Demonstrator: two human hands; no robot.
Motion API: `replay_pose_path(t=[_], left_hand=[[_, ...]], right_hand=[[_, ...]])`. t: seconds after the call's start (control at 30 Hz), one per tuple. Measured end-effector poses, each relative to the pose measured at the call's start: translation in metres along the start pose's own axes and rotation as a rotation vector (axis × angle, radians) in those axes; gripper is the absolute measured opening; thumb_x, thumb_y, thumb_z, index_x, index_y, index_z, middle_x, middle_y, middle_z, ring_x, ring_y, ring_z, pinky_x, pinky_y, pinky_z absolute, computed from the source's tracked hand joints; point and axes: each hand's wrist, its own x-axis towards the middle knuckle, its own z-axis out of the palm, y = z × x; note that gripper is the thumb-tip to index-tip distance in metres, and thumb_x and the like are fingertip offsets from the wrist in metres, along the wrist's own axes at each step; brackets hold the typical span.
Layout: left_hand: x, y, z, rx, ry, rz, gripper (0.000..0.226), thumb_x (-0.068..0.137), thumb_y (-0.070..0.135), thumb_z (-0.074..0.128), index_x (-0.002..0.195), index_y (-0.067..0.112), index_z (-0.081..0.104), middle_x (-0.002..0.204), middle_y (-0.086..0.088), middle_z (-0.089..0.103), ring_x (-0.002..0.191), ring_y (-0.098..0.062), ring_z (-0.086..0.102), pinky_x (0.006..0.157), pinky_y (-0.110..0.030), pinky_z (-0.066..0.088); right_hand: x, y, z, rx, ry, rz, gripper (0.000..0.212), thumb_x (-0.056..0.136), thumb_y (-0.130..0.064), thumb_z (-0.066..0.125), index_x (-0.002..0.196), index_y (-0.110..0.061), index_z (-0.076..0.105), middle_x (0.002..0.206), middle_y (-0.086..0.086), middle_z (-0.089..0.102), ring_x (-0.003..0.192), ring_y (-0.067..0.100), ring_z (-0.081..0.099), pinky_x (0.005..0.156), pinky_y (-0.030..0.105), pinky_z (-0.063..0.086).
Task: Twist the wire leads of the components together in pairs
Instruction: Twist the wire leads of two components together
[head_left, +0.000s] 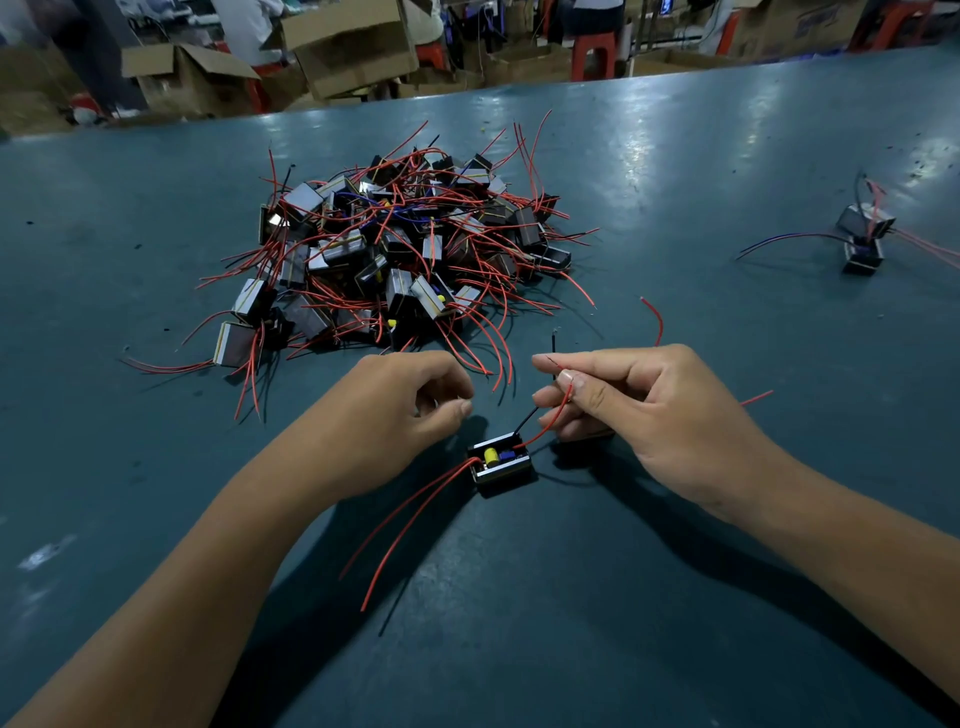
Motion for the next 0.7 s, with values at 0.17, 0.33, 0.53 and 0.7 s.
replay_pose_path(t=[0.17,0.33,0.53,0.7], left_hand=[[0.002,-0.004,-0.003,0.026,0.079,-0.01,0.007,0.097,0.027,0.063,0.094,0.032,0.068,0.077,0.022,0.07,0.08,0.006,0.062,0.072,-0.019,0.046],[0.0,-0.005,-0.007,0.014,0.136,-0.007,0.016,0.086,0.025,0.076,0.098,0.032,0.067,0.081,0.013,0.063,0.079,0.0,0.058,0.067,-0.013,0.038],[-0.002,0.03,0.009,-0.292,0.209,0.122,0.005,0.093,0.028,0.069,0.094,0.023,0.071,0.082,0.01,0.067,0.071,-0.005,0.059,0.064,-0.018,0.046],[-0.003,0.05,0.034,-0.332,0.251,0.178,0.009,0.088,0.031,0.075,0.092,0.025,0.07,0.079,0.022,0.064,0.062,-0.007,0.051,0.057,-0.018,0.039]], right_hand=[[0.0,0.001,-0.001,-0.008,-0.01,-0.008,0.023,0.098,-0.008,0.055,0.113,-0.017,0.07,0.093,0.005,0.077,0.08,0.019,0.073,0.077,0.026,0.06],[0.001,-0.001,0.0,0.062,-0.013,0.02,0.013,0.097,-0.005,0.055,0.106,-0.009,0.064,0.087,0.01,0.077,0.076,0.022,0.074,0.072,0.03,0.061],[0.001,-0.002,0.003,0.134,0.051,0.023,0.007,0.095,-0.002,0.058,0.091,-0.002,0.052,0.078,0.016,0.075,0.065,0.024,0.072,0.063,0.032,0.062],[0.001,-0.002,0.004,0.142,0.095,0.001,0.007,0.093,0.002,0.059,0.089,-0.002,0.055,0.062,0.012,0.069,0.057,0.022,0.067,0.061,0.034,0.061]])
